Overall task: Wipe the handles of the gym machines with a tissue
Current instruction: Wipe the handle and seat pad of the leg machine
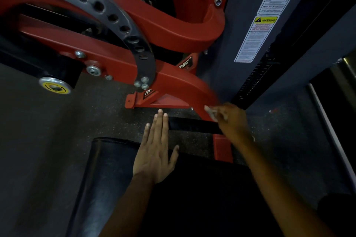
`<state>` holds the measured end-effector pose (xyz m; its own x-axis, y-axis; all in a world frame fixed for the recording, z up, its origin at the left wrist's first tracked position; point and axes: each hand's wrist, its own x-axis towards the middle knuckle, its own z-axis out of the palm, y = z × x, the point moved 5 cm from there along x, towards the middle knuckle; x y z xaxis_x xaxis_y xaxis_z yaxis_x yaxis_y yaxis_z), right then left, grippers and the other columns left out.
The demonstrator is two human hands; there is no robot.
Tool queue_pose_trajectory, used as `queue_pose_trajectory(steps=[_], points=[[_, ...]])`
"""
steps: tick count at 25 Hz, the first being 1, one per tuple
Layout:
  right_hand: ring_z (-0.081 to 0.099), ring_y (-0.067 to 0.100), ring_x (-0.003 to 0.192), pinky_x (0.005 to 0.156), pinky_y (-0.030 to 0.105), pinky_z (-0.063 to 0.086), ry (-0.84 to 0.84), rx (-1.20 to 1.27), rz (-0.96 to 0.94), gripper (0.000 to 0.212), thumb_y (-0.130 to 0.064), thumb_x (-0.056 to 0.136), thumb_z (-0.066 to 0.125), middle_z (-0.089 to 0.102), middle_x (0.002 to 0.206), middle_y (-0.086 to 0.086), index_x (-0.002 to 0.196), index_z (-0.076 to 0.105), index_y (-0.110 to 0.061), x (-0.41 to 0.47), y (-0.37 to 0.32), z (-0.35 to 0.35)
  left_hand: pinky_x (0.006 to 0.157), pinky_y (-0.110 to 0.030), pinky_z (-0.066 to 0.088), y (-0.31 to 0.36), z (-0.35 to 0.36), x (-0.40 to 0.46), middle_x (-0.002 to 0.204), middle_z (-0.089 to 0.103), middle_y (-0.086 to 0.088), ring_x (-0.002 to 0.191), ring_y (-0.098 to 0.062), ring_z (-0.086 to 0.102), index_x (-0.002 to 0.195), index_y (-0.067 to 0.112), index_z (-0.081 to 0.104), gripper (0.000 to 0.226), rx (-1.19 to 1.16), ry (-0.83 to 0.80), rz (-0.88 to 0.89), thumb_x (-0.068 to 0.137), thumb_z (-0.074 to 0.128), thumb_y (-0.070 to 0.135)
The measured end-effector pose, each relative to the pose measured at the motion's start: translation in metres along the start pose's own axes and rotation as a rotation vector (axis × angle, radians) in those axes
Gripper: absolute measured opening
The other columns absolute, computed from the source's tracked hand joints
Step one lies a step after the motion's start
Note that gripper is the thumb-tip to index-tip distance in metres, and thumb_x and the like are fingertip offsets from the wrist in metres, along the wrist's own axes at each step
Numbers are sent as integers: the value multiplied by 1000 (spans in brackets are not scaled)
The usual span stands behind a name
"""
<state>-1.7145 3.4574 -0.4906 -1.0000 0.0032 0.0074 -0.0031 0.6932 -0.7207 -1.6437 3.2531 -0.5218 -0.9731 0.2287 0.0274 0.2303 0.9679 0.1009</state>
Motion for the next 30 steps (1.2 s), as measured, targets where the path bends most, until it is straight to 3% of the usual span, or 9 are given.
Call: queue_pose_trajectory(steps=[3, 6, 13, 18, 22, 28, 30], points=[[59, 18, 79, 70, 18, 43, 119, -88, -177, 22, -14, 91, 54, 63, 96, 8, 105, 70, -8, -47, -27, 43, 117, -44, 18, 0, 1, 0, 157, -8, -18, 146, -27, 0, 148, -3, 0, 74, 38, 3, 7, 86, 26, 28], [60, 22, 78, 63, 28, 51, 132, -218, -346, 30, -16, 93, 44, 61, 92, 6, 111, 67, -9, -65, -41, 73, 115, -44, 13, -1, 2, 0, 157, -5, -19, 146, -27, 1, 147, -4, 2, 72, 58, 11, 9, 85, 24, 26], [57, 21, 70, 58, 32, 52, 56, -284, -484, 22, -12, 91, 45, 55, 83, 8, 90, 67, -5, -52, -49, 81, 116, -41, 8, 0, 3, 0, 157, -7, -18, 146, -26, -2, 148, -3, 0, 72, 58, 37, 7, 85, 21, 24], [58, 21, 70, 52, 29, 49, 74, -328, -543, 7, -8, 75, 58, 57, 83, 6, 80, 63, -10, -50, -66, 80, 119, -43, 15, -1, 5, -1, 157, -10, -17, 146, -25, -4, 148, -2, -4, 74, 33, 22, 19, 83, 21, 25], [60, 24, 69, 58, 30, 50, 133, -199, -427, 16, -11, 75, 50, 59, 82, 7, 80, 65, -9, -46, -46, 68, 118, -42, 14, 0, 5, 1, 157, -11, -16, 146, -23, -5, 148, -1, -6, 75, 11, 5, 2, 84, 23, 27], [60, 23, 69, 62, 23, 48, 210, -194, -189, 18, 6, 69, 70, 60, 87, 7, 81, 66, -7, -51, 23, 23, 119, -40, 11, 2, 2, 0, 157, -13, -14, 146, -22, -6, 147, 0, -9, 73, -30, 3, 3, 89, 24, 28], [53, 17, 67, 64, 10, 40, 219, -211, -145, 17, 8, 69, 69, 57, 86, 7, 79, 65, -5, -55, 36, 11, 119, -40, 11, 2, 2, 0, 157, -14, -14, 146, -22, -7, 147, -1, -8, 73, -29, 4, 2, 89, 24, 29]])
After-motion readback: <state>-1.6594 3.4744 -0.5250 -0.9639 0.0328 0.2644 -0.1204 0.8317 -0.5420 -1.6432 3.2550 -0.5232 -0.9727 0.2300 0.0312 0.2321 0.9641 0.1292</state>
